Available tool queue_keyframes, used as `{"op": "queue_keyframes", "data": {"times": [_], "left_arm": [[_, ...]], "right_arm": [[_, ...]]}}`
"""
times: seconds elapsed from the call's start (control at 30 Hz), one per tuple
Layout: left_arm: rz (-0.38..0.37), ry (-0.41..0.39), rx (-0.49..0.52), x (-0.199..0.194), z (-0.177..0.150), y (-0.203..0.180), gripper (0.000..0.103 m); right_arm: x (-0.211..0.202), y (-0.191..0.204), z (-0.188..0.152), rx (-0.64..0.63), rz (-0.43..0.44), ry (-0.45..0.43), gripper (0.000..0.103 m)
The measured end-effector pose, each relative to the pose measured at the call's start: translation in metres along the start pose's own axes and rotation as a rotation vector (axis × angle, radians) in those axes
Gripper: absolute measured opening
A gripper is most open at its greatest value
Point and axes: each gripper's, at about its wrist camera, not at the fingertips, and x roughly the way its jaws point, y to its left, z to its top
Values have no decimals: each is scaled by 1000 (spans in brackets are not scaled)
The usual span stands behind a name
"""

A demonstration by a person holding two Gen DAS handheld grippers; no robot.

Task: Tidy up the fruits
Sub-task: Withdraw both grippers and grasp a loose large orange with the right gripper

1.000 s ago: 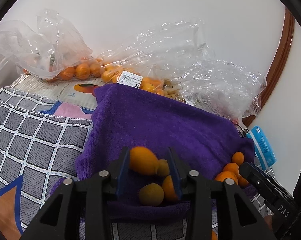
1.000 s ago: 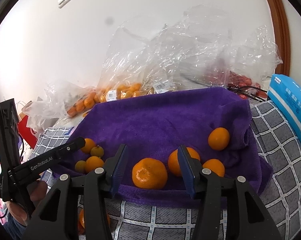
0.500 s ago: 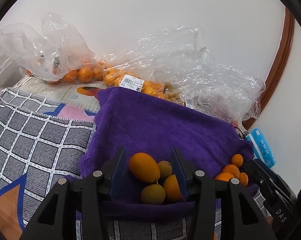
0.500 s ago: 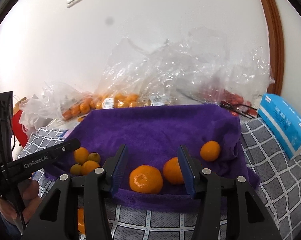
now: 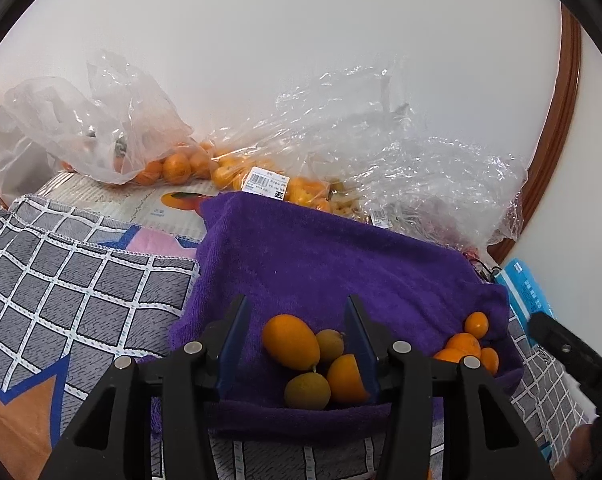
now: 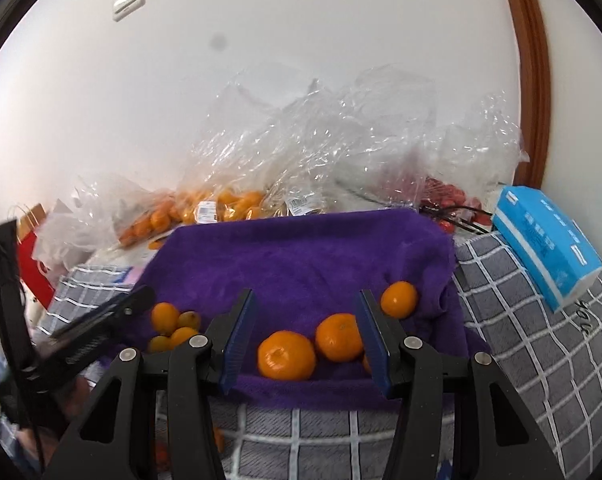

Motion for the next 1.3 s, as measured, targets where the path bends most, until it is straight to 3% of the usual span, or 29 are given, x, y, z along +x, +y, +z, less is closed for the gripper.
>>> {"op": "queue_keyframes", "data": {"times": [0.33,0.53,0.8,1.0,1.3], "left_arm": [[16,44,25,-34,11,-1,47],[80,102,110,-51,-13,7,47],[123,127,104,-74,-40,44,47],[136,165,99,-74,-51,64,47],[87,154,32,-74,-59,78,47]], "right_arm": [[-36,16,-9,-76,-56,-9,51],[-35,25,-28,-72,-49,37,51],[-38,37,-58,-65,-62,52,51],[-27,41,-77,-22,-25,125,48],[-7,57,-86,-3,76,194,48]]}}
